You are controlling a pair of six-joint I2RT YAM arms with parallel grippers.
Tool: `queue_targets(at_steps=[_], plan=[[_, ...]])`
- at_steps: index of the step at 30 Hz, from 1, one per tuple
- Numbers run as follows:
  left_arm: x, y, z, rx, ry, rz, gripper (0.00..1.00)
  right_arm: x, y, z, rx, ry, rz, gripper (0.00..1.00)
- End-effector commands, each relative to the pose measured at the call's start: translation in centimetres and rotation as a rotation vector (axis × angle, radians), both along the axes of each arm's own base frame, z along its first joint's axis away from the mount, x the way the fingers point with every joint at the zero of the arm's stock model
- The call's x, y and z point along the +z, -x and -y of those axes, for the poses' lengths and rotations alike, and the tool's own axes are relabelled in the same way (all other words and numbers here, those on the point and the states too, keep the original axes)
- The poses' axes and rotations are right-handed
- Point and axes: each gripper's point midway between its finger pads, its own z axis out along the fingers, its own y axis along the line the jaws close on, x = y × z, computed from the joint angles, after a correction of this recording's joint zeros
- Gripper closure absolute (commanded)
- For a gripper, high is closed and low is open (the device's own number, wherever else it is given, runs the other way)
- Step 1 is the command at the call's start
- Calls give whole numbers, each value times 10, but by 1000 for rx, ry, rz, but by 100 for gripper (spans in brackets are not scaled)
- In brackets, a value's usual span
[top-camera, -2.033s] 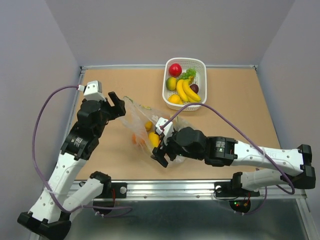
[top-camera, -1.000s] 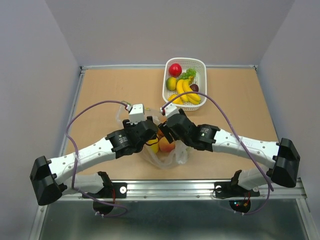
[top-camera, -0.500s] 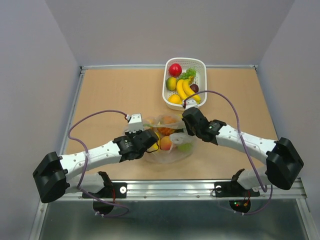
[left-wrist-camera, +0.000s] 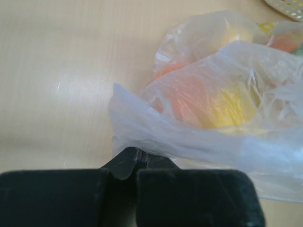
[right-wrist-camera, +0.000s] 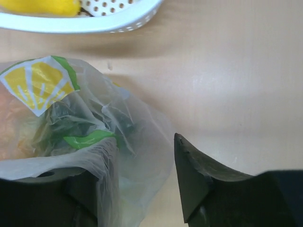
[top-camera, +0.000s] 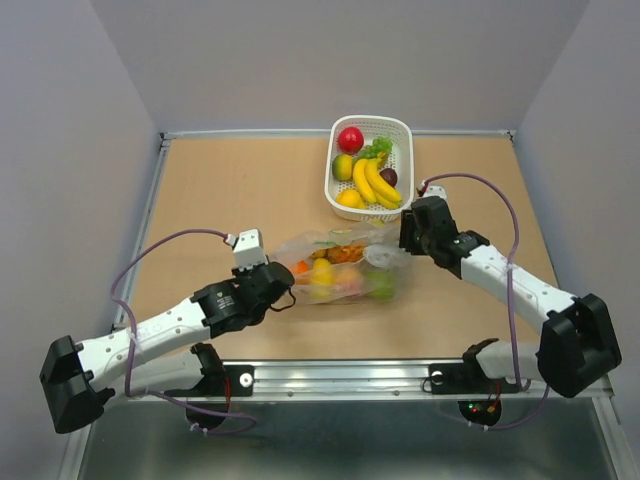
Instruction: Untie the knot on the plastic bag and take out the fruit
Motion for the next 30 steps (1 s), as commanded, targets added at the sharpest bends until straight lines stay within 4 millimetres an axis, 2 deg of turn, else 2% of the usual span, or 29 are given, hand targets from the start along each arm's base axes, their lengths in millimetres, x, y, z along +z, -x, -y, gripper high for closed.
queue_targets(at_steps=[1, 3, 4, 5, 6, 8, 9, 10, 11, 12, 14, 16, 17, 18, 19, 23, 26, 30], plan=[[7, 1, 4, -38, 21, 3, 99, 37, 6, -23, 150, -101, 78, 36], [16, 0, 15, -79, 56, 12, 83, 57, 11, -31, 212, -137, 122, 30], [25, 1, 23, -127, 72, 20, 62, 70, 13, -36, 247, -144, 150, 27], [32, 1, 28, -152, 91, 29, 51, 82, 19, -43, 294, -168, 173, 25], [46, 0, 37, -182, 130, 49, 42, 98, 24, -47, 328, -183, 209, 25], [58, -1, 42, -213, 144, 65, 26, 123, 32, -54, 388, -190, 244, 24], [62, 0, 45, -239, 135, 69, 23, 135, 36, -56, 406, -192, 268, 24], [76, -2, 48, -247, 150, 84, 21, 147, 39, -57, 425, -185, 279, 24], [80, -2, 49, -254, 148, 86, 21, 144, 43, -58, 437, -176, 269, 24], [90, -3, 51, -265, 145, 91, 21, 159, 47, -66, 485, -187, 290, 24], [98, -3, 49, -269, 126, 92, 20, 176, 52, -72, 523, -194, 305, 25], [113, -8, 48, -265, 104, 114, 21, 183, 58, -81, 566, -184, 308, 25], [114, -8, 46, -261, 78, 107, 21, 186, 58, -83, 574, -177, 311, 25], [118, -12, 42, -242, 53, 118, 20, 196, 62, -90, 602, -181, 326, 26], [124, -17, 44, -235, 34, 122, 21, 197, 63, -94, 615, -176, 321, 26], [127, -28, 41, -210, -66, 127, 21, 190, 71, -120, 704, -155, 281, 27], [124, -39, 41, -182, -123, 140, 19, 165, 74, -138, 745, -113, 218, 27], [120, -64, 34, -156, -195, 148, 19, 112, 65, -130, 677, -13, 109, 28]])
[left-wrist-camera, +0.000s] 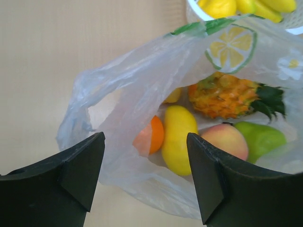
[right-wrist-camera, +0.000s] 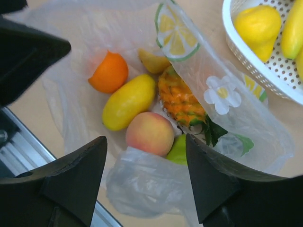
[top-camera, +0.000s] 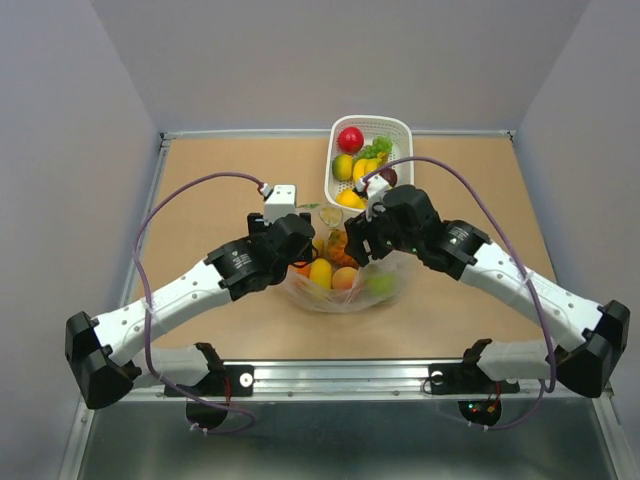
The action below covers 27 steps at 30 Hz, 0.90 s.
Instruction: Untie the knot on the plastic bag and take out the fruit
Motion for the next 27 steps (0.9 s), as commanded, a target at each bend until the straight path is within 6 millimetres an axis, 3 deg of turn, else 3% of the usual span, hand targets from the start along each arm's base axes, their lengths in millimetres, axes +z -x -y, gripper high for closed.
queue_targets(at_steps=[1, 4, 5, 6, 8, 10, 13, 18, 20, 22, 25, 26, 27], plan=[[17, -29, -12, 40, -51, 70, 19, -46, 0, 18, -76, 128, -60, 31], [7, -45, -19, 38, -95, 47, 19, -76, 10, 31, -138, 150, -136, 47], [7, -49, -19, 37, -99, 50, 19, -86, 18, 35, -176, 133, -185, 61], [6, -53, -20, 39, -106, 50, 20, -109, 27, 43, -199, 157, -240, 68], [2, -62, -21, 35, -119, 48, 20, -135, 41, 50, -266, 154, -343, 81], [-5, -67, -22, 28, -130, 40, 21, -167, 60, 63, -326, 186, -435, 86], [-13, -72, -22, 18, -128, 31, 21, -189, 72, 82, -418, 209, -484, 87], [-17, -76, -27, 0, -122, 53, 22, -204, 86, 93, -510, 201, -558, 74], [-22, -74, -29, -10, -118, 53, 22, -204, 89, 93, -482, 214, -565, 66], [-23, -73, -27, -33, -98, 56, 22, -185, 84, 82, -433, 169, -539, 61], [-24, -70, -20, -75, -73, 53, 22, -139, 69, 63, -345, 91, -451, 49], [-24, -70, -17, -86, -64, 55, 22, -108, 61, 50, -293, 33, -399, 45], [-24, -68, -15, -100, -58, 53, 22, -93, 60, 43, -256, 5, -379, 43]])
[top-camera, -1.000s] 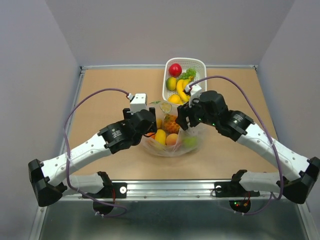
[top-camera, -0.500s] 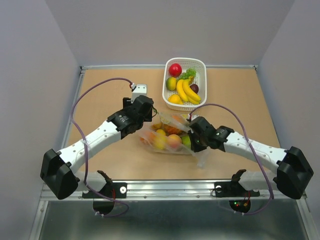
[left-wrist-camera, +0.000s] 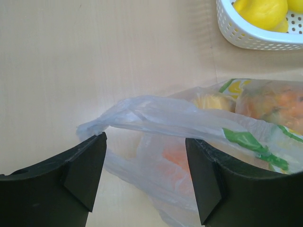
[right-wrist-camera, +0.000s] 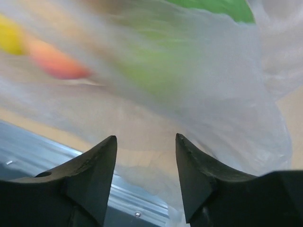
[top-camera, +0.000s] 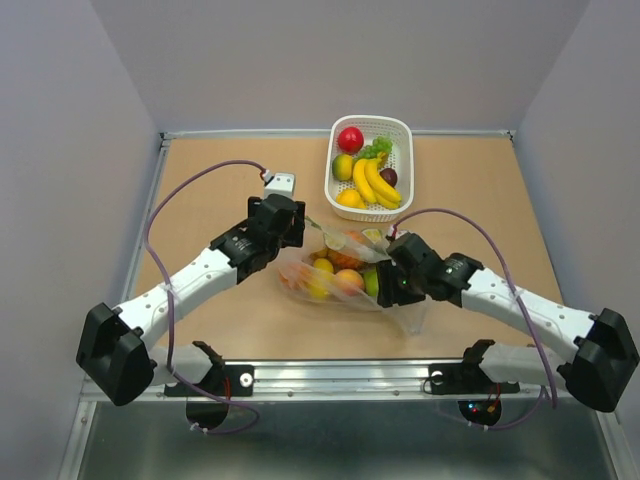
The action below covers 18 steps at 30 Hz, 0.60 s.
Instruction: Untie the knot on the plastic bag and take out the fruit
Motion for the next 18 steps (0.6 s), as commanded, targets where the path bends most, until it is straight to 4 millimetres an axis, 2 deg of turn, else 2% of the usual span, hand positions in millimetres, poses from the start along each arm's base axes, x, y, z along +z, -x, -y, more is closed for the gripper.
queue_targets(at_steps=[1, 3, 4, 7, 8, 12, 14, 15, 17, 18], plan=[[18, -2, 9, -59, 63, 58, 22, 95, -24, -42, 133, -197, 181, 41], [17, -1, 11, -69, 68, 55, 22, 117, -23, -61, 225, -270, 204, 41], [16, 0, 12, -76, 69, 52, 22, 135, -28, -72, 251, -314, 245, 41], [17, 2, 12, -81, 78, 53, 22, 147, -32, -88, 294, -349, 279, 41], [17, 2, 11, -79, 76, 53, 22, 146, -38, -93, 298, -349, 292, 42], [20, 3, 10, -75, 84, 64, 22, 126, -51, -103, 284, -329, 308, 44], [22, 3, 8, -68, 89, 72, 22, 100, -56, -106, 265, -290, 295, 45], [23, 3, 6, -60, 84, 76, 22, 82, -53, -110, 276, -261, 269, 46], [23, 2, 5, -52, 81, 78, 22, 66, -41, -119, 320, -251, 236, 50], [24, 2, 3, -44, 78, 83, 22, 57, -21, -131, 384, -248, 206, 53]])
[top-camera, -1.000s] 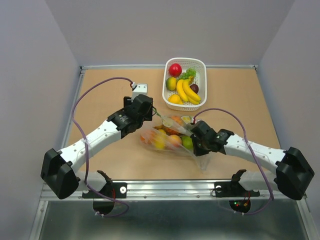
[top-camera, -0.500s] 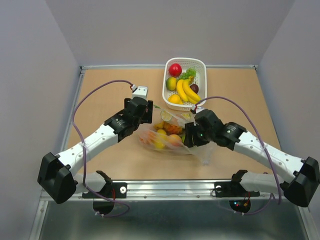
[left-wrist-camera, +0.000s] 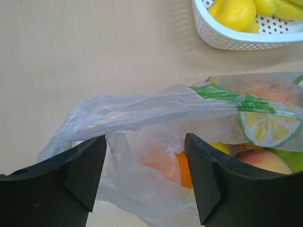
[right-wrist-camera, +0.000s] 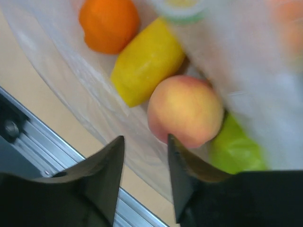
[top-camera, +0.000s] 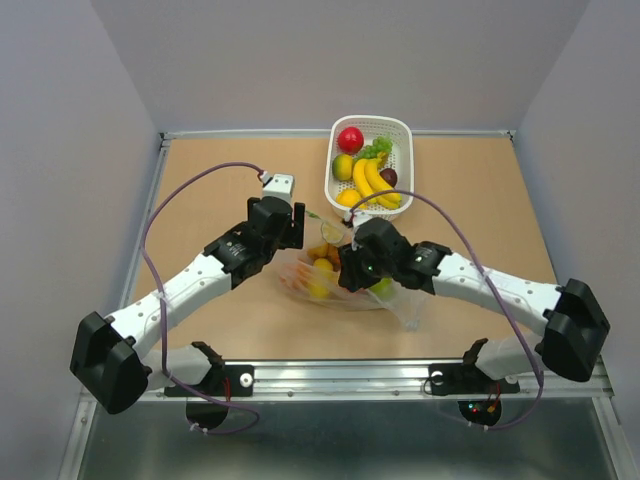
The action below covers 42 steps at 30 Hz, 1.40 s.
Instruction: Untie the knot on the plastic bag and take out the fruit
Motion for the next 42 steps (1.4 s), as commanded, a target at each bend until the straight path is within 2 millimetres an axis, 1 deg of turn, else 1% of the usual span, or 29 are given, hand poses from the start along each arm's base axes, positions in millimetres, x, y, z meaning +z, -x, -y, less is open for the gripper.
queue_targets(at_steps=[1, 3, 4, 5, 6, 7, 9, 11, 13, 14, 15, 16, 17, 18, 19, 21, 22, 24, 25, 27, 28, 29, 31, 33, 35, 37, 39, 42], plan=[[15, -4, -6, 26, 15, 59, 22, -30, 35, -33, 147, 29, -7, 60], [14, -4, -7, 28, 10, 56, 22, -39, 57, -45, 228, 42, -27, 63], [15, -4, -7, 28, 12, 59, 22, -41, 77, -54, 294, 39, -44, 66], [15, -4, -6, 27, 12, 59, 22, -50, 86, -57, 322, 53, -67, 67], [15, -4, -7, 28, 12, 59, 22, -52, 94, -59, 347, 56, -80, 68], [16, -3, -7, 27, 13, 60, 22, -58, 106, -62, 386, 65, -102, 69], [16, -3, -7, 28, 14, 61, 22, -66, 114, -62, 406, 84, -118, 70], [17, -3, -7, 29, 16, 63, 22, -65, 114, -61, 396, 95, -106, 70], [17, -3, -8, 31, 17, 65, 22, -50, 109, -60, 384, 76, -67, 68], [18, -2, -8, 28, 17, 65, 22, -43, 105, -60, 370, 69, -44, 65], [17, -3, -8, 30, 17, 64, 22, -31, 100, -62, 353, 56, -17, 60], [18, -2, -7, 25, 19, 65, 22, -17, 92, -60, 318, 49, 27, 48], [17, -2, -7, 26, 19, 64, 22, -9, 86, -58, 293, 46, 56, 43], [17, -2, -6, 22, 22, 63, 22, 4, 75, -58, 248, 41, 104, 39], [16, -2, -6, 21, 21, 60, 22, 14, 70, -55, 221, 37, 131, 36], [17, -2, -6, 20, 23, 62, 22, 26, 58, -51, 155, 37, 178, 35], [17, -2, -6, 18, 22, 61, 22, 28, 45, -42, 78, 62, 213, 34], [18, -2, -6, 18, 23, 65, 22, 30, 33, -34, -3, 87, 246, 34], [18, -2, -6, 17, 23, 65, 22, 29, 23, -25, -72, 117, 279, 34], [18, -2, -6, 17, 24, 64, 22, 25, 13, -19, -154, 133, 283, 34], [18, -2, -6, 19, 26, 66, 22, 20, 7, -13, -206, 147, 281, 34], [18, -2, -6, 16, 25, 65, 22, 20, 3, -11, -232, 144, 281, 34], [17, -2, -5, 16, 23, 63, 22, 8, -6, -4, -280, 179, 275, 34], [17, -2, -6, 15, 22, 63, 22, -5, -9, -2, -298, 202, 254, 30], [18, -2, -6, 17, 25, 65, 22, -27, -13, -2, -302, 256, 227, 27], [17, -2, -6, 18, 22, 64, 22, -39, -15, -2, -302, 286, 220, 25], [18, -2, -6, 18, 23, 65, 22, -50, -16, -3, -306, 304, 214, 19], [18, -2, -6, 18, 22, 65, 22, -71, -18, -6, -301, 325, 190, 14]])
